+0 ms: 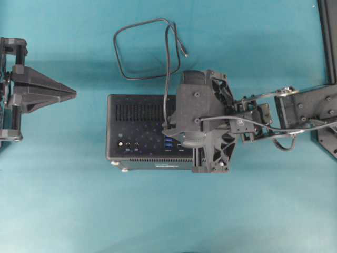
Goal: Insert the USB into the PC box with both arms.
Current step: 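Push the USB plug down into the blue port with the right gripper, then open the right gripper and lift it off the inserted plug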
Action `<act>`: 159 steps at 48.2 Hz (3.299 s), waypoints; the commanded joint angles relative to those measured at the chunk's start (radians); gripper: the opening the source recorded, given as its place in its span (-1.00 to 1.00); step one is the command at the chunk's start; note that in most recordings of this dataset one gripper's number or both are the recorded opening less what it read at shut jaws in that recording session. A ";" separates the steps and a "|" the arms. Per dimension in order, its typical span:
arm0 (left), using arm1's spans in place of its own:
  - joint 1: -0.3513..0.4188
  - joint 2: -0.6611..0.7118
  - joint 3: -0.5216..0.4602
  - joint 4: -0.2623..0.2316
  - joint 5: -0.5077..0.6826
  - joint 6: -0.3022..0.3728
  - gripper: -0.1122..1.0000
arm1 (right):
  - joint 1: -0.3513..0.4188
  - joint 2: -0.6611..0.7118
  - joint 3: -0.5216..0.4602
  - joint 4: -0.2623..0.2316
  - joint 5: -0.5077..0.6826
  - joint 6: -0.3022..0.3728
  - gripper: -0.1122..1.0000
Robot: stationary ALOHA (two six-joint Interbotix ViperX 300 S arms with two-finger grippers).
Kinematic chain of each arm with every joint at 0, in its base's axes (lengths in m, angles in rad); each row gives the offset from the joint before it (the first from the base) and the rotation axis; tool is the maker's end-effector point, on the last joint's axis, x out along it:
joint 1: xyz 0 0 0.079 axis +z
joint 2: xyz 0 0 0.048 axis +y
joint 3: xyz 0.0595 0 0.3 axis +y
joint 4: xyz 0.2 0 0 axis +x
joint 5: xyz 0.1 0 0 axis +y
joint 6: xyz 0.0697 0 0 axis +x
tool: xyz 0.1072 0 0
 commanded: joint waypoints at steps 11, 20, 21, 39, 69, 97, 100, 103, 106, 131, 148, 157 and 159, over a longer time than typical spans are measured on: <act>-0.002 0.002 -0.014 0.003 -0.009 0.002 -0.80 | -0.008 0.005 0.005 -0.009 0.011 0.009 -0.68; -0.002 0.002 -0.014 0.003 -0.009 0.002 -0.80 | 0.020 0.014 0.006 0.018 0.006 0.011 -0.68; -0.002 0.002 -0.015 0.003 -0.009 0.002 -0.80 | 0.021 0.014 0.005 0.023 0.006 0.011 -0.68; -0.029 0.002 -0.026 0.003 -0.009 0.005 -0.80 | 0.012 0.012 -0.006 0.018 0.006 0.008 -0.68; -0.098 0.005 -0.054 0.003 0.009 0.003 -0.80 | 0.012 -0.002 -0.006 0.018 0.009 0.006 -0.49; -0.106 0.005 -0.084 0.003 0.017 0.009 -0.80 | 0.005 -0.060 -0.005 0.018 0.011 0.006 0.38; -0.107 0.005 -0.084 0.003 0.012 0.009 -0.80 | 0.003 -0.083 -0.002 0.018 0.011 0.008 0.38; -0.107 0.000 -0.084 0.003 0.009 0.009 -0.80 | 0.002 -0.107 0.005 0.018 0.012 0.009 0.38; -0.107 -0.002 -0.084 0.003 0.009 0.008 -0.80 | 0.000 -0.140 0.017 0.018 0.014 0.008 0.38; -0.107 0.003 -0.080 0.003 -0.012 0.008 -0.80 | -0.003 -0.347 0.219 0.018 -0.133 0.009 0.38; -0.107 0.005 -0.083 0.003 -0.012 0.009 -0.80 | -0.006 -0.440 0.319 0.018 -0.244 0.009 0.38; -0.107 0.006 -0.061 0.003 -0.012 0.015 -0.80 | -0.006 -0.463 0.350 0.018 -0.247 0.009 0.38; -0.107 0.006 -0.063 0.003 -0.012 0.015 -0.80 | -0.006 -0.468 0.354 0.018 -0.249 0.009 0.38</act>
